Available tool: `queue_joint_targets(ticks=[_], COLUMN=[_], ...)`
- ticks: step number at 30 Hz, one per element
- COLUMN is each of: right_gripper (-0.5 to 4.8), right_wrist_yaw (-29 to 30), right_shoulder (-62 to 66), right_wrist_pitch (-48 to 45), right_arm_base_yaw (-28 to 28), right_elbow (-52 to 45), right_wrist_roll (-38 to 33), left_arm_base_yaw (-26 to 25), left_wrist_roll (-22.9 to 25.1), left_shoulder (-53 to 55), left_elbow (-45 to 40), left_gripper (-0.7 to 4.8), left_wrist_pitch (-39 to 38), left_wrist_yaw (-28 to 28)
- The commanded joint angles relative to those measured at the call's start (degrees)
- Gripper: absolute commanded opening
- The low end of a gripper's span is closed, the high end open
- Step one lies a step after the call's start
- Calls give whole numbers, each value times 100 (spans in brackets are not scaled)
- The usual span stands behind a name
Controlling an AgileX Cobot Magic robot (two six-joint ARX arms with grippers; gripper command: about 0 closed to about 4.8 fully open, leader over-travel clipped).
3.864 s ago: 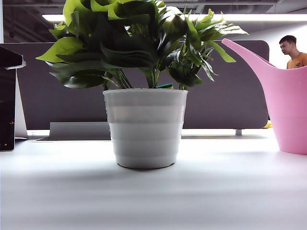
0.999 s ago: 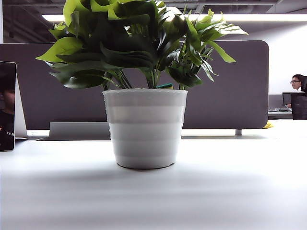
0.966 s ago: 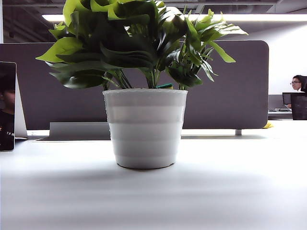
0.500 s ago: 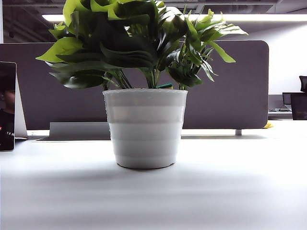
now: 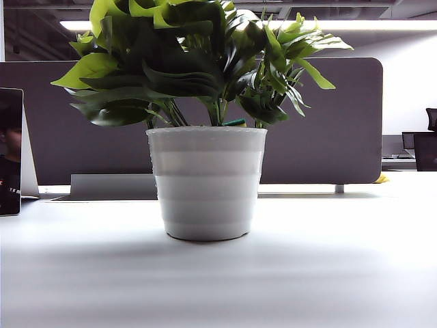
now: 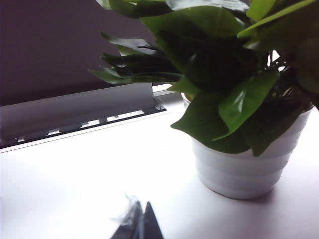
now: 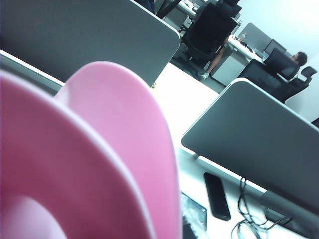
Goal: Pick up the watering can from the table, water the potted plant, and put the can back.
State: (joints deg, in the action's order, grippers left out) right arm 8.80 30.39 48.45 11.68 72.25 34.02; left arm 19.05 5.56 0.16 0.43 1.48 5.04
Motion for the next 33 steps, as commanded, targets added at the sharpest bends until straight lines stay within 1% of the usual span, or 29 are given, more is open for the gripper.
queue_joint_targets(ticks=[1,14,22,33], right_gripper=[-6,-6,-6,-6], right_wrist_yaw=[28,13,11,15], right_shoulder=[35,505,627,732], right_wrist_pitch=[-682,-732,-809,-1021], right_arm_base_yaw=[-7,-9,-9,-9], right_elbow=[205,726,737,741], right_wrist_roll=[59,507,813,955], left_arm_base_yaw=[0,-2,-4,-4], left_wrist_roll=[0,0,0,0], left_shoulder=[7,7,7,7], left_elbow=[7,7,7,7], left_gripper=[-5,-5,-5,-5], left_wrist_pitch=[74,72,74,74], left_wrist_yaw=[17,17,17,17])
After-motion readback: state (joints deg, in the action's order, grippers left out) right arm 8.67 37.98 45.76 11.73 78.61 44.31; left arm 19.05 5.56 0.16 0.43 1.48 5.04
